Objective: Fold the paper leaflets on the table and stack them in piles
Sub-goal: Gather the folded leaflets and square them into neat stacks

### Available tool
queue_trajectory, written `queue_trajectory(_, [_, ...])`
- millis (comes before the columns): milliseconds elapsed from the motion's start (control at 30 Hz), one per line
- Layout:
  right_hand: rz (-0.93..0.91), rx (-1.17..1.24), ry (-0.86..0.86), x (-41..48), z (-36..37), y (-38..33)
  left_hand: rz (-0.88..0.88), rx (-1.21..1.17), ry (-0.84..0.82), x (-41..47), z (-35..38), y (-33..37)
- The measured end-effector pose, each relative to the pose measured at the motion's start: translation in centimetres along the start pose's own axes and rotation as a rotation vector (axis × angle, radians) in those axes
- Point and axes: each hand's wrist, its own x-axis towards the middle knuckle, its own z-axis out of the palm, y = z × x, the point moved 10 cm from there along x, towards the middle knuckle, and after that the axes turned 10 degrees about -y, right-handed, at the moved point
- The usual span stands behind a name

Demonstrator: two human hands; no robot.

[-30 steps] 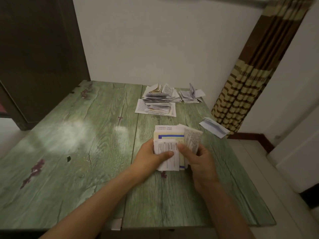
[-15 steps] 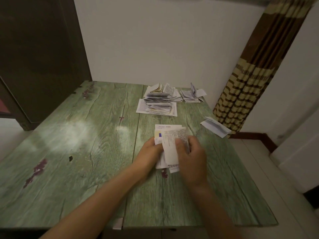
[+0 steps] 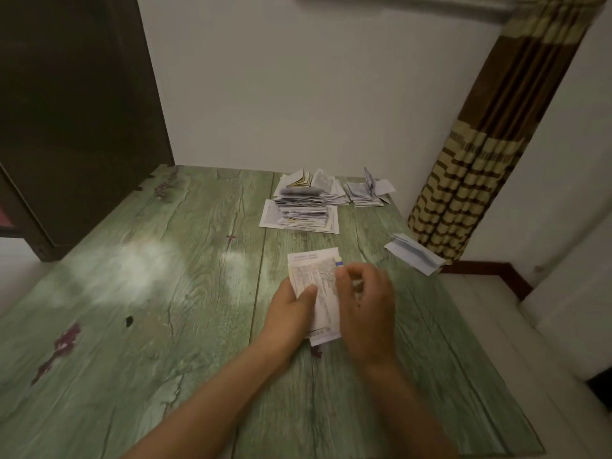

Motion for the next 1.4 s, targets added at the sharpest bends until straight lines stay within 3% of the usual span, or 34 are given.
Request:
queue_trajectory(100, [-0.013,-0.180,0.270,4.1,-6.9,1.7,-0.007,0.062,0.003,0.5,-0.4,0.2])
queue_trajectory(167, [0.099,-0.251,0.308,8.0,-10.4,5.0,-0.008,0.098,-0.003,0.6,-0.3,0.1])
queue_trajectory(333, [0.549,-0.414,-0.379,11.7,-6.4,15.4,-0.016,0.144,-0.031,0.3,0.5,-0.2])
queue_trajectory(400, [0.607,-0.454,-0.416,10.4,-5.6,16.1,-0.021,0.137,-0.032,0.2,0.5,-0.3])
queue_trajectory(533, [0.546,-0.486,-0.137,9.5,-7.8,12.5,-0.031,0.081,-0.014,0.5,0.1,-0.5])
queue_trajectory(600, [0.459,-0.225,-0.072,8.2,-7.3,9.2,-0.039,0.025,0.017,0.6,-0.3,-0.8])
queue_trajectory(667, [0.374,0.180,-0.144,5.5,-4.6,5.4,-0.046,-0.037,0.047,0.9,-0.6,-1.1])
queue_trajectory(733, [0.368,0.337,-0.297,2.0,-0.7,2.6,-0.048,-0.085,0.067,1.0,-0.7,-1.3])
queue_trajectory(800, [0.306,0.191,-0.309,-0.1,1.5,1.8,-0.036,-0.116,0.074,1.0,-0.7,-1.1])
queue_trajectory(967, [0.190,-0.169,-0.136,-1.9,2.8,1.6,-0.015,-0.162,0.100,0.1,-0.9,-0.4])
queue_trajectory(1067, [0.021,-0.292,-0.077,-1.3,2.5,-0.3,0.063,-0.064,0.066,-0.1,-0.5,0.8])
queue_trajectory(1167, [0.195,0.178,-0.318,0.3,3.4,1.2,0.206,0.059,0.031,-0.2,-0.4,3.1])
queue_trajectory(1233, [0.129,0.419,-0.384,1.0,3.4,0.3,0.312,0.109,0.007,-0.4,-0.7,4.8])
queue_trajectory(1300, [0.058,0.397,-0.399,0.8,3.4,-0.1,0.333,0.136,-0.015,-0.7,-1.1,5.1])
queue_trajectory(1400, [0.105,0.295,-0.562,-1.3,6.1,1.0,0.292,0.185,-0.049,-1.0,-0.6,3.1])
